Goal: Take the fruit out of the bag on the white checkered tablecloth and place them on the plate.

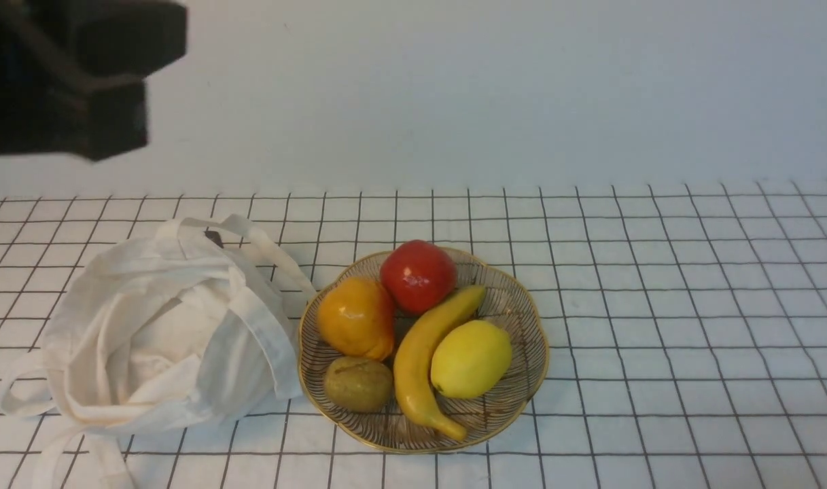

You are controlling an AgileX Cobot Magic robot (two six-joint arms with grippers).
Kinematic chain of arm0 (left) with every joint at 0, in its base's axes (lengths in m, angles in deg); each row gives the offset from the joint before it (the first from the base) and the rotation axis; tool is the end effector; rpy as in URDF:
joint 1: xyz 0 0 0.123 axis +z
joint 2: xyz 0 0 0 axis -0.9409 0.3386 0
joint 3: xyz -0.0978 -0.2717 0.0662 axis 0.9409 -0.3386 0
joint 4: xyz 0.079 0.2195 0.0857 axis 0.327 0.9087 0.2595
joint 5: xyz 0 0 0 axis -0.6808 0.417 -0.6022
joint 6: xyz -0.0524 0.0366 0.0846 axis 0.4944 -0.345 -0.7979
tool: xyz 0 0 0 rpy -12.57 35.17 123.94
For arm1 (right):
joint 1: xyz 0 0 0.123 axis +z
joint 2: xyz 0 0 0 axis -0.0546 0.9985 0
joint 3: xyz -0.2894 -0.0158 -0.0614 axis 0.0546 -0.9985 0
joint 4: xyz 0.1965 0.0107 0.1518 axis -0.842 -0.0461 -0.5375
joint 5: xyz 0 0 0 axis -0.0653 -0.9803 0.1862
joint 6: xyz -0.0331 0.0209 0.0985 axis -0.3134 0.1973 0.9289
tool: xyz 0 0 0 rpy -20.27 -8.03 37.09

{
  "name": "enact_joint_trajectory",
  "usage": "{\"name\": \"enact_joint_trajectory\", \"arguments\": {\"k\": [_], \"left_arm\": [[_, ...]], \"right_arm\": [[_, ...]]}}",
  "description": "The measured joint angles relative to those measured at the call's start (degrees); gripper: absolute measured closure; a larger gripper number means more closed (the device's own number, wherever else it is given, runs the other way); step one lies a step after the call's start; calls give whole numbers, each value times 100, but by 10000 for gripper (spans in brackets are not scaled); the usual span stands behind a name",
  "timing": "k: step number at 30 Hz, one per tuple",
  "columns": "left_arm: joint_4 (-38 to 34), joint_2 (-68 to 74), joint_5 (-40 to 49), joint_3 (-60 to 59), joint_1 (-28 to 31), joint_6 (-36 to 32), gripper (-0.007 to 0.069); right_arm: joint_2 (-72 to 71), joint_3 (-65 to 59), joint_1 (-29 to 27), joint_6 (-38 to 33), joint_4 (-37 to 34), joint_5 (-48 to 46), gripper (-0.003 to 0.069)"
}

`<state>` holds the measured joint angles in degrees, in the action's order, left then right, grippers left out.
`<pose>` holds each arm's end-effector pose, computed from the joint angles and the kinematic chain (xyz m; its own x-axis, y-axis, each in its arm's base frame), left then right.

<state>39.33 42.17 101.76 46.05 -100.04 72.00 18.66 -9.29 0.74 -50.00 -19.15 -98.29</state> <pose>0.1394 -0.0791 0.4418 -0.2186 0.1002 -0.9707 0.4868 0.8733 -0.0195 0.0511 0.0080 0.1670 -0.2902 -0.1317 -0.9479 -0.1412 0.9855 -0.0937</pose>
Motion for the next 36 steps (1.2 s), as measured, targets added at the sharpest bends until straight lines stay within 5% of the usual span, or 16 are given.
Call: {"name": "enact_joint_trajectory", "arguments": {"k": [12, 31, 36], "left_arm": [[522, -2158, -321, -1872, 0, 776, 632], [676, -2545, -107, -1916, 7, 791, 632], [166, -2885, -252, -2238, 651, 332, 632]], "right_arm": [[0, 0, 0, 19, 0, 0, 673], [0, 0, 0, 19, 0, 0, 673], [0, 0, 0, 19, 0, 0, 673]]}}
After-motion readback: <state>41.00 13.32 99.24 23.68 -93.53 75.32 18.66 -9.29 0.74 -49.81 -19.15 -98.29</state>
